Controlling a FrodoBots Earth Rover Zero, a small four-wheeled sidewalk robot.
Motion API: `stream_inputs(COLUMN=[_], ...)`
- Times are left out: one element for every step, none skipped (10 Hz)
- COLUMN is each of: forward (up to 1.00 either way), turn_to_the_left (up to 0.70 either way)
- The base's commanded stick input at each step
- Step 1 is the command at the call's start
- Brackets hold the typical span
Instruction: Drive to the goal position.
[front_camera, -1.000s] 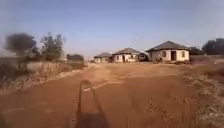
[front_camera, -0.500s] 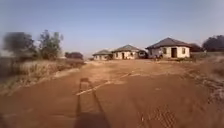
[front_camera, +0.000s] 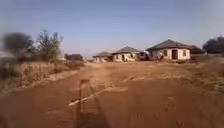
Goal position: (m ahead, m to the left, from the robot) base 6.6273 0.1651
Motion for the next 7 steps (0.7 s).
stream_inputs(forward=[0.7,0.7,0.7,0.7,0.7,0.7,0.7], turn_to_the_left=[0.0,0.0,0.0,0.0,0.0,0.0,0.0])
